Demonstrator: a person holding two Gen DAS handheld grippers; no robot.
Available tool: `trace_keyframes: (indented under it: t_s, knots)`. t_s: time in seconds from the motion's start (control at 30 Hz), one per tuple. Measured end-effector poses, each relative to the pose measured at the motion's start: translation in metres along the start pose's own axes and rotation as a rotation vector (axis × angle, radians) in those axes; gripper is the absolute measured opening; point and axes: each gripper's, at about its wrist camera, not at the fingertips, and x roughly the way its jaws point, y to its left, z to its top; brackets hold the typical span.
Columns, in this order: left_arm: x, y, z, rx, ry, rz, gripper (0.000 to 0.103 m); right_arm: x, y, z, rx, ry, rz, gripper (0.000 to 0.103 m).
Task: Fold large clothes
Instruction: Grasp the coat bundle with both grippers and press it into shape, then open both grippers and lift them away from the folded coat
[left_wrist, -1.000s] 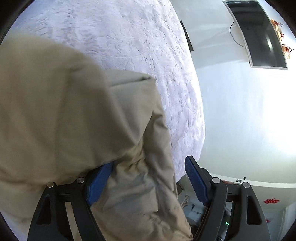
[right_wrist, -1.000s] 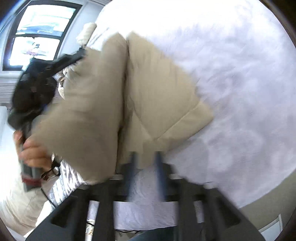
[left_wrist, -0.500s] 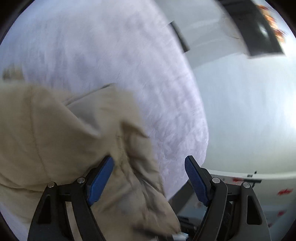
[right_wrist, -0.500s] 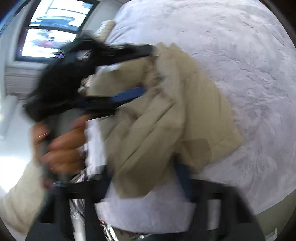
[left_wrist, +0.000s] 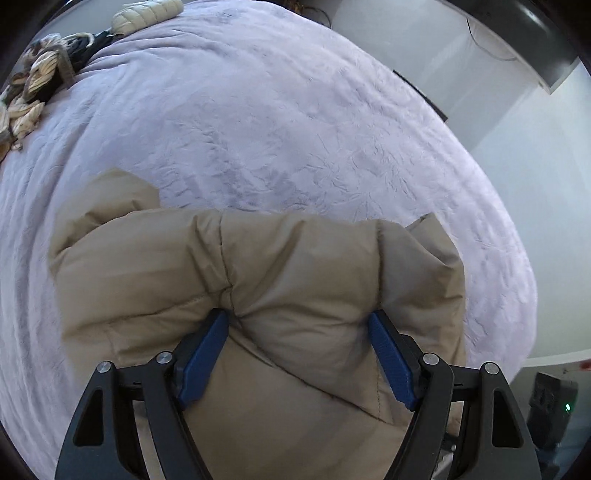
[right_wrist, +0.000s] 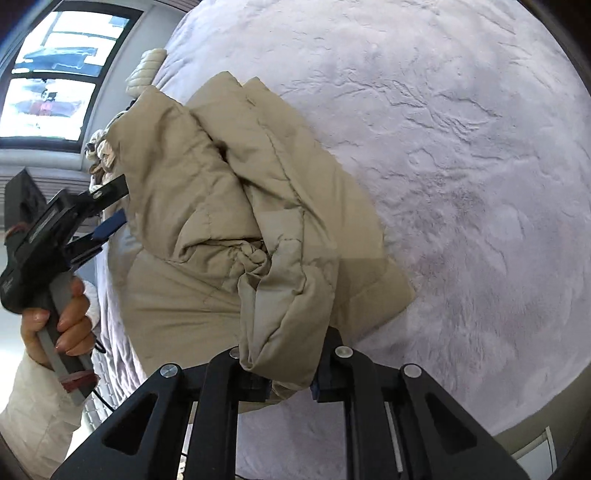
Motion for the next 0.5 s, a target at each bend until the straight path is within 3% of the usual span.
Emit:
trace_keyframes:
  t_s: [0.27, 0.5]
  knots:
    - [0.037, -0.001, 0.014, 0.021, 0.057, 0.036, 0.079, 0.008, -0.028, 0.017, 0.098, 0.020, 0.067, 0.016]
    - [0.019, 0.002, 0.010, -0.006, 0.056, 0.042, 0.079, -0.033, -0.020, 0.011, 0.047, 0.046, -0.006, 0.028]
